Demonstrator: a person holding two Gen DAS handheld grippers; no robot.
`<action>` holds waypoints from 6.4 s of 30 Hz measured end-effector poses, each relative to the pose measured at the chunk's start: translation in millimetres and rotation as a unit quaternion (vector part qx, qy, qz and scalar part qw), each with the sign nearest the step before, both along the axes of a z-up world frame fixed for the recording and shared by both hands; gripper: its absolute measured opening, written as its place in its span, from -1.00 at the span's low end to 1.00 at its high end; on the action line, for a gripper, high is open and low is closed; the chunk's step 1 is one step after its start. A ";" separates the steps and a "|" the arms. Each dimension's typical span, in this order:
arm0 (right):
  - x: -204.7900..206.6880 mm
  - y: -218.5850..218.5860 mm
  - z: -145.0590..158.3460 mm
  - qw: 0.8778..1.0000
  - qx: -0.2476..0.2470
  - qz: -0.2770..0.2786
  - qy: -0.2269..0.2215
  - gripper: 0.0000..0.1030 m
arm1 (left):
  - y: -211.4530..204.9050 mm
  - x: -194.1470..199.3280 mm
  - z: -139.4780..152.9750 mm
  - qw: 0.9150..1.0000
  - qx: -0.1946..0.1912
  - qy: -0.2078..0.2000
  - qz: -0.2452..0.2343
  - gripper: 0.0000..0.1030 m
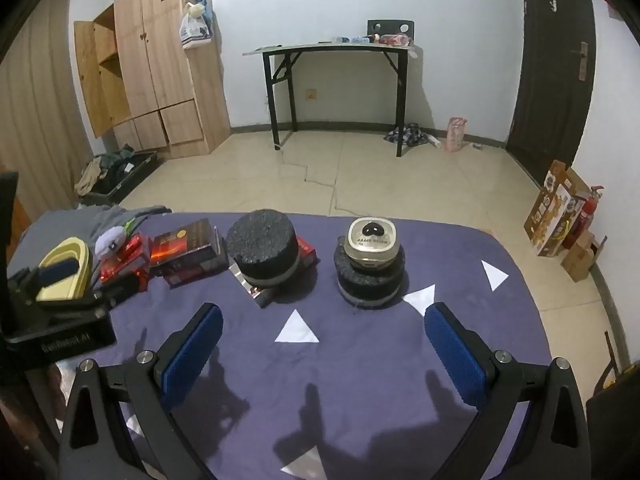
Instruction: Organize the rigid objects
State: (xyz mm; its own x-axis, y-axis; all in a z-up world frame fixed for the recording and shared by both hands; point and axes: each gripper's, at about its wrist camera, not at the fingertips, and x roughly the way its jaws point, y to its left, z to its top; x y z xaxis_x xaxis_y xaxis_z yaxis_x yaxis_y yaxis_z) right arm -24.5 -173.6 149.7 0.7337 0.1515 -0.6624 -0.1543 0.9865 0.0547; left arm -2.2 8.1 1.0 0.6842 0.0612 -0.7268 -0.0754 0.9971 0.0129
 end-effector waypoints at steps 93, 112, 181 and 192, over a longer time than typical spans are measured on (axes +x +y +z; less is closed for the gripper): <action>-15.4 -19.3 -12.0 0.999 -0.019 -0.035 0.015 0.99 | 28.0 -5.4 1.8 0.999 -0.019 0.033 0.034 1.00; -33.2 -25.5 -11.2 0.999 -0.021 -0.047 -0.010 0.99 | 43.4 6.7 -11.2 0.996 -0.038 0.059 0.049 1.00; 83.4 -59.2 -45.4 0.999 0.042 -0.017 -0.028 -0.06 | 153.8 93.7 14.1 0.983 -0.105 0.145 -0.048 -0.04; 49.4 -88.9 -43.6 0.995 0.082 -0.004 -0.051 -0.06 | 150.8 90.7 25.8 0.984 -0.104 0.132 -0.052 -0.04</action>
